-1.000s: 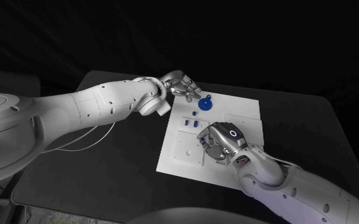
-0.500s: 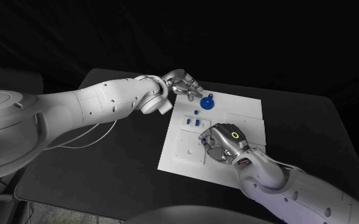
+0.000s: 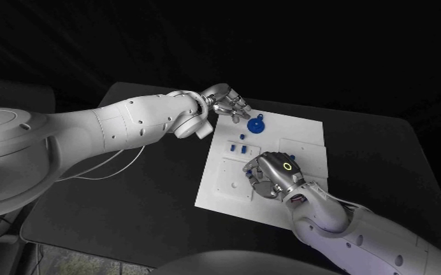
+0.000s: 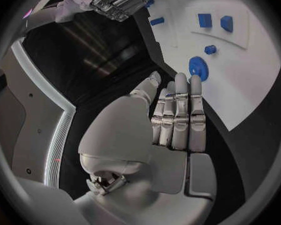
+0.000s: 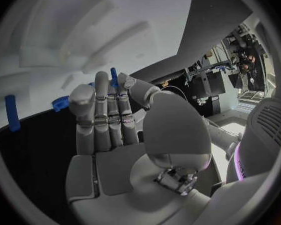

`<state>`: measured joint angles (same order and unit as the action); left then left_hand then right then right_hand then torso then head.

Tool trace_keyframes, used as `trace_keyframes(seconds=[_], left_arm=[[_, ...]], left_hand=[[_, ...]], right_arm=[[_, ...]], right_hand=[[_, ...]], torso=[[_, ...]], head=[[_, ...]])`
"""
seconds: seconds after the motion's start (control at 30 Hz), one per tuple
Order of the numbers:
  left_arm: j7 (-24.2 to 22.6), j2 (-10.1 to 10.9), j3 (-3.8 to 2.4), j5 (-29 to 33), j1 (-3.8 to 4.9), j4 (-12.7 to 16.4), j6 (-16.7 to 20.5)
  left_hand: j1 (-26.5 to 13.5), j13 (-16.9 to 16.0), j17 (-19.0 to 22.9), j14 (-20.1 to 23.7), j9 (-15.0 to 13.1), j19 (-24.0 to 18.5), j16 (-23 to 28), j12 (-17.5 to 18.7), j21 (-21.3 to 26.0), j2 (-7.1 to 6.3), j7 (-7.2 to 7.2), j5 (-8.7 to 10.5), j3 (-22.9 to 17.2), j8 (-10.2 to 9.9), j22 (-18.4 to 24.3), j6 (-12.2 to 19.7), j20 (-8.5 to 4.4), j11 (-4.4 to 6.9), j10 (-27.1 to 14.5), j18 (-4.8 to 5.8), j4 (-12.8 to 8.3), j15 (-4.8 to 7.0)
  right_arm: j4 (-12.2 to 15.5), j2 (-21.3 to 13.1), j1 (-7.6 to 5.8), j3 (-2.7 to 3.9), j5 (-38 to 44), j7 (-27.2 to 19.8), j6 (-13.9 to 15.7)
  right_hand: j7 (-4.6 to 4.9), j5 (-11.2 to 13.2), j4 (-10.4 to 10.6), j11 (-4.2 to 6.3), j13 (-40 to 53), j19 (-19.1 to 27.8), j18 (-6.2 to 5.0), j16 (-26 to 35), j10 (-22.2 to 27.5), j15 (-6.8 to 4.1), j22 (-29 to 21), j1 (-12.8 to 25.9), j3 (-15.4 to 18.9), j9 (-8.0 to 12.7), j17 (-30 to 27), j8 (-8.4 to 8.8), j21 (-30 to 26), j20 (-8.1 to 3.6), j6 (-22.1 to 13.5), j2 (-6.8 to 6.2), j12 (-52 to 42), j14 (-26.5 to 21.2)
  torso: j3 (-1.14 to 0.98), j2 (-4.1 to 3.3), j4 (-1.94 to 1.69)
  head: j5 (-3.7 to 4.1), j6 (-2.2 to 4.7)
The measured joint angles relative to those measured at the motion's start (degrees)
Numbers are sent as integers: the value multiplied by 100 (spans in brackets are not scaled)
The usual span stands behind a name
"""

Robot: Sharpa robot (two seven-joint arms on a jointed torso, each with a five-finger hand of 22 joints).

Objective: Assemble the parts on the task board

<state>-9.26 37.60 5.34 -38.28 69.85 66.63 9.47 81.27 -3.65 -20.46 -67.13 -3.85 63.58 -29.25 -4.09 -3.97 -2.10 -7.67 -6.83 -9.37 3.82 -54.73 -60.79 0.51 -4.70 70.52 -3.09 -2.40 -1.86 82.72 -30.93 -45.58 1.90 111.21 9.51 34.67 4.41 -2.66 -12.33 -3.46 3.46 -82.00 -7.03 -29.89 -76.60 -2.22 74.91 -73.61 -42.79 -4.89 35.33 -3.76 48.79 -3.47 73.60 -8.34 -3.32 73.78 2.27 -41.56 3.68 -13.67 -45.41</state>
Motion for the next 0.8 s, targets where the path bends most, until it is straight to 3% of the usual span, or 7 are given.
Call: trace_keyframes(seconds=[0.8], left_arm=[[5, 1, 0, -15, 0, -4, -19]], left_hand=[[0, 0, 6, 0, 0, 0, 0, 0, 0, 0, 0, 0, 0, 0, 24, 0, 0, 0, 0, -1, 0, 0]], right_arm=[[-95, 60, 46, -6, -18, 1, -2]], right_hand=[[0, 5, -2, 3, 0, 0, 10, 0, 1, -3, 0, -10, 2, 1, 13, 0, 0, 1, 0, -2, 5, 4]], torso=[[-6, 1, 7]], head=[[-65, -41]])
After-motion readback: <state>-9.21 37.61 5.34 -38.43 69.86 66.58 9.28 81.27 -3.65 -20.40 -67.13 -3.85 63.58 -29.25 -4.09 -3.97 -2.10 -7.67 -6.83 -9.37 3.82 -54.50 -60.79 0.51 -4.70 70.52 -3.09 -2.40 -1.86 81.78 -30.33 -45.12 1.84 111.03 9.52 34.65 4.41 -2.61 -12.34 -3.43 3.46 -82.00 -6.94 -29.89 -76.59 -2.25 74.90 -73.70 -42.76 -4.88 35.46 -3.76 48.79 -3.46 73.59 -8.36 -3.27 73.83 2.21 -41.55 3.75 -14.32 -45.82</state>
